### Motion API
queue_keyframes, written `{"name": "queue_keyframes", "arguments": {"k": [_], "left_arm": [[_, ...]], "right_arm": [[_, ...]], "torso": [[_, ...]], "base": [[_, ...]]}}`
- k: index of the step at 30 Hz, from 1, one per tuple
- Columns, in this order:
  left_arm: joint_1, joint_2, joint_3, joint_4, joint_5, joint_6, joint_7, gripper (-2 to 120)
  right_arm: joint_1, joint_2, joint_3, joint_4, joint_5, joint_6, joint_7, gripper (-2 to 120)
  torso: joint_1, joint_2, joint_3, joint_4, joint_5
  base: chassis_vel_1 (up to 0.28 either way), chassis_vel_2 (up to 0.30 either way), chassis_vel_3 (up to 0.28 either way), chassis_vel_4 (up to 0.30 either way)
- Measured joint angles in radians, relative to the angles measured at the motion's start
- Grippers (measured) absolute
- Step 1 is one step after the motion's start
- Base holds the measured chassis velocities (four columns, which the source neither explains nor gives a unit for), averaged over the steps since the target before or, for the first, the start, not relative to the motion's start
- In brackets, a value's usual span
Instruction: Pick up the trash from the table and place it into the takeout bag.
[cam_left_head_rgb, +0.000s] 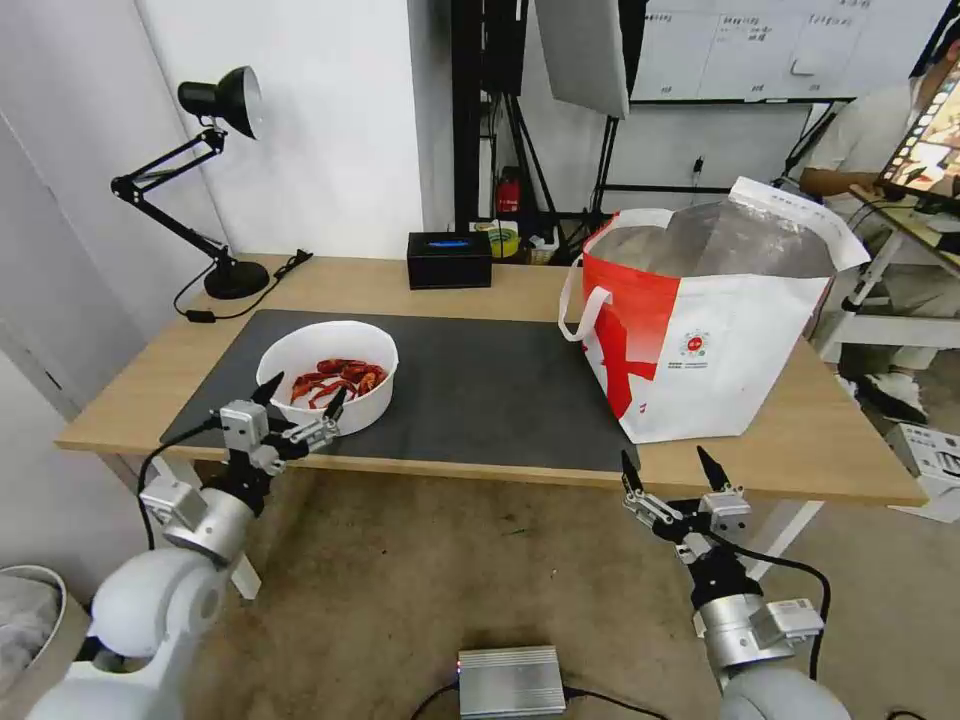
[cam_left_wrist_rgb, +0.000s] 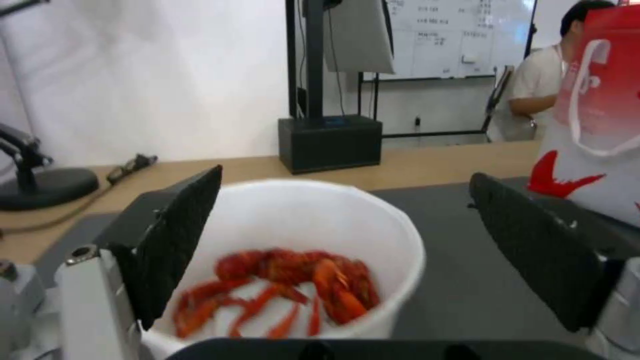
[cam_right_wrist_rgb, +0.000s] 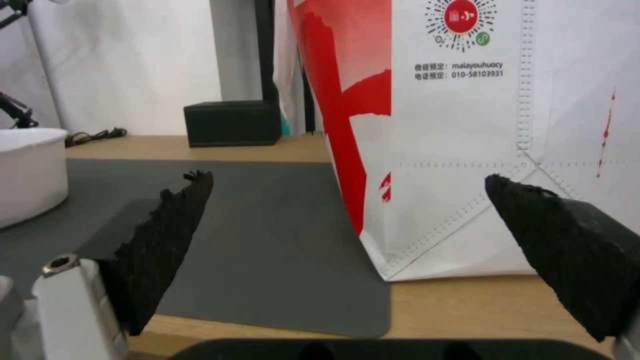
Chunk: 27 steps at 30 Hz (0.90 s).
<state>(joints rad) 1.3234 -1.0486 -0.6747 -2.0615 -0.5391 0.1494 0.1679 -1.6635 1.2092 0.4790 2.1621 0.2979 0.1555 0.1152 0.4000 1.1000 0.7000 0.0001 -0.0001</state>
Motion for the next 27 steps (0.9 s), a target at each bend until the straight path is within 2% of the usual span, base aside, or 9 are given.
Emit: {"name": "queue_keyframes", "arguments": {"k": [2,6,14,20,27], "left_arm": [[-0.039,0.049,-0.001,0.014,-0.025,0.023,-0.02,100],[-0.096,0.099,0.021,0.049,-0.042,0.042,-0.026,100],[-0.195,0.141,0.076,0.113,-0.063,0.084,-0.026,100],[-0.316,0.189,0.138,0.201,-0.102,0.16,-0.026,100],[-0.386,0.236,0.18,0.275,-0.144,0.219,-0.026,100]], "right_arm": [[0.0,0.0,0.0,0.0,0.0,0.0,0.0,100],[0.0,0.0,0.0,0.0,0.0,0.0,0.0,100],[0.0,0.0,0.001,0.0,0.001,0.0,0.0,100],[0.0,0.0,0.001,0.0,0.001,0.0,0.0,100],[0.0,0.0,0.001,0.0,0.001,0.0,0.0,100]], "torso": [[0.0,0.0,0.0,-0.0002,0.0003],[0.0,0.0,0.0,-0.0001,0.0],[0.0,0.0,0.0,0.0,0.0],[0.0,0.0,0.0,-0.0001,-0.0001],[0.0,0.0,0.0,-0.0001,0.0001]], "base": [[0.0,0.0,0.0,0.0],[0.0,0.0,0.0,0.0],[0.0,0.0,0.0,0.0],[0.0,0.0,0.0,0.0],[0.0,0.0,0.0,0.0]]}}
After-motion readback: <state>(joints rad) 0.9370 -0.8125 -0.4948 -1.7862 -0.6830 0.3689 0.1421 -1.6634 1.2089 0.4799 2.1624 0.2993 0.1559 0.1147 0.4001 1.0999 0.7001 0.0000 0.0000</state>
